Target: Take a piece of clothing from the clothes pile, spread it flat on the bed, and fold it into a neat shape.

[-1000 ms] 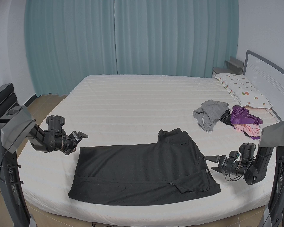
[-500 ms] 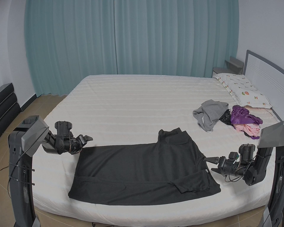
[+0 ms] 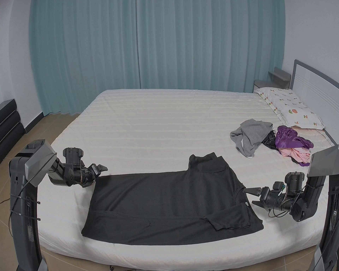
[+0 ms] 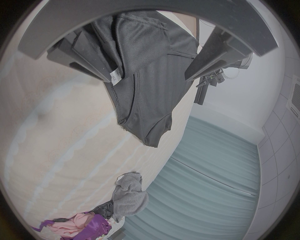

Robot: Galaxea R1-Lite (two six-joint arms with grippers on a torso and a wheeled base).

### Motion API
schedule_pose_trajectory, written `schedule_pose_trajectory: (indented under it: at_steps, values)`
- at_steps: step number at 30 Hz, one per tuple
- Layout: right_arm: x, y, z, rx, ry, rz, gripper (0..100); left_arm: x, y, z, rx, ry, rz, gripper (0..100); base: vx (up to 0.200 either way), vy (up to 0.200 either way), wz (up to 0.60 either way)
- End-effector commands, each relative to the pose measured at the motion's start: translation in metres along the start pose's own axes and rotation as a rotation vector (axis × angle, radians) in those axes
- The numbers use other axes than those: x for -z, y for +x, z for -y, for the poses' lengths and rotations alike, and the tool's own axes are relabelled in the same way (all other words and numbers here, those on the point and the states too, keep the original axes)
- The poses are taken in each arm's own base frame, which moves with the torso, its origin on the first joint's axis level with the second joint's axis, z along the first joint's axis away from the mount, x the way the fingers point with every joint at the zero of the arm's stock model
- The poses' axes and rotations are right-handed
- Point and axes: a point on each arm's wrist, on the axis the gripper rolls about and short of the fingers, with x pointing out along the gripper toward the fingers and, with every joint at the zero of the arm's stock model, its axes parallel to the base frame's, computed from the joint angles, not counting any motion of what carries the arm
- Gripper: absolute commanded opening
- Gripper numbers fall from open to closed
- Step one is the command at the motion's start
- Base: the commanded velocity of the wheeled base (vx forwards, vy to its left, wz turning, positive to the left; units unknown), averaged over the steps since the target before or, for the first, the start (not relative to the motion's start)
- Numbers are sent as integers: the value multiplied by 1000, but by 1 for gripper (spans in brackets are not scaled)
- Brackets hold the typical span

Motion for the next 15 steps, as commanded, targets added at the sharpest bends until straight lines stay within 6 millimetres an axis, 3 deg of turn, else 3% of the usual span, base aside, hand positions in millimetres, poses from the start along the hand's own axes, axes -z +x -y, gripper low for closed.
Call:
schedule_pose_trajectory:
  at_steps: [1,5,6,15]
  values:
    - [0,0,0,0,0,0,100,-2,-3,1,1,0,6,100,0,0,0]
    - [0,0,0,0,0,0,100,-4,-1,4,13,7,15,100,0,0,0]
    - [0,0,1,1,1,-1,100,-5,0,5,15,9,17,0,0,0,0]
    - [0,0,1,1,1,-1,100,-4,0,3,3,-2,10,0,0,0,0]
